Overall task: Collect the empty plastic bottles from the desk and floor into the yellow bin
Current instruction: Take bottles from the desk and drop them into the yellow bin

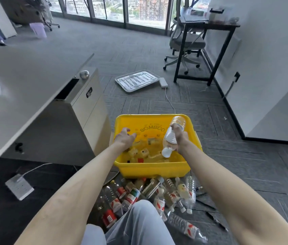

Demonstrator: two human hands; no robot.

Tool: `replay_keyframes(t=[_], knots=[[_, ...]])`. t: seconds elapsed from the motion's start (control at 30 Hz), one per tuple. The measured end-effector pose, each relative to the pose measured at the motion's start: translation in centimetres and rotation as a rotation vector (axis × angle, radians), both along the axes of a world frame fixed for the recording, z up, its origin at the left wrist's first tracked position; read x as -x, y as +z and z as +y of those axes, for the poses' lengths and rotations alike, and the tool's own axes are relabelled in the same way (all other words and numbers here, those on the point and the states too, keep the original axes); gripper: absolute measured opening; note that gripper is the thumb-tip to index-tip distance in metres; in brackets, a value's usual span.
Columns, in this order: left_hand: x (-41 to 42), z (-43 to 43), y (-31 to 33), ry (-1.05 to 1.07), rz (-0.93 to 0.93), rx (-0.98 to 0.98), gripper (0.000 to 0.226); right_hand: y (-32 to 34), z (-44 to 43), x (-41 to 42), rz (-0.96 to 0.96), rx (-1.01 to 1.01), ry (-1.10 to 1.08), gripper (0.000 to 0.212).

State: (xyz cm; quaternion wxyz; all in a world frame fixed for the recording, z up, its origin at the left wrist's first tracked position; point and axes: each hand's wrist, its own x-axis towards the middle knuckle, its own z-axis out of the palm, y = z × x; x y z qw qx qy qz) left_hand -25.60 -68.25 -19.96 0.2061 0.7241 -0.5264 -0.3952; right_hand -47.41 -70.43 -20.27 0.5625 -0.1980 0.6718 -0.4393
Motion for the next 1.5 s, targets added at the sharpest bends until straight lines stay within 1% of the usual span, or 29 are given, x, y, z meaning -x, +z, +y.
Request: replay_keyframes(t=[0.07, 0.13, 0.27, 0.33, 0.47, 0.63, 0.7, 0.8, 0.9, 1.0, 1.2, 1.27, 1.37, 1.5], knots=[[-1.4, -0.2, 0.4, 0.005, -0.012, 0.011, 0.052, 1.3, -1.8, -0.4, -0.039, 0.032, 0.005, 0.075], [-2.8, -0.5, 0.8, 0.022, -0.015, 0.036, 0.052, 2.2, -3.4, -0.9, -0.021, 0.062, 0.022, 0.074], [-4.6, -1.1, 1.8, 0.044, -0.086, 0.076, 0.051, 3.0, -4.7, -1.5, 0.215, 0.11, 0.124, 0.068], [-4.9, -1.3, 1.9, 0.029, -0.129, 0.078, 0.049, 3.1, -4.4, -1.8, 0.309, 0.135, 0.188, 0.06], [-4.7, -0.7, 1.6, -0.064, -0.273, 0.059, 0.047, 3.0, -2.7, -2.1, 0.499, 0.169, 0.347, 0.051], [-3.8, 0.8, 2.5, -0.165, -0.432, 0.066, 0.048, 4.8, 0.1, -2.3, 0.819, 0.257, 0.587, 0.045], [-3.5, 1.5, 3.4, -0.181, -0.48, 0.085, 0.049, 6.0, 1.2, -2.6, 0.896, 0.303, 0.658, 0.044], [-3.5, 2.8, 5.4, -0.173, -0.502, 0.114, 0.047, 7.9, 2.7, -3.4, 0.974, 0.369, 0.718, 0.043], [-4.2, 4.4, 7.6, -0.153, -0.514, 0.154, 0.043, 9.7, 4.4, -4.9, 1.016, 0.423, 0.751, 0.041], [-5.6, 6.4, 10.0, -0.139, -0.579, 0.2, 0.041, 11.3, 6.2, -7.0, 1.035, 0.495, 0.788, 0.04], [-10.6, 12.2, 13.9, -0.055, -0.667, 0.323, 0.036, 14.2, 10.1, -13.7, 1.11, 0.68, 0.883, 0.038], [-12.8, 14.7, 14.9, -0.031, -0.702, 0.382, 0.033, 15.0, 11.3, -16.6, 1.087, 0.742, 0.907, 0.036], [-16.5, 18.7, 16.4, 0.066, -0.694, 0.453, 0.026, 16.6, 13.3, -21.3, 1.007, 0.849, 0.909, 0.032], [-22.4, 24.7, 18.2, 0.239, -0.707, 0.473, 0.025, 18.9, 16.1, -28.3, 0.866, 0.899, 0.936, 0.029]])
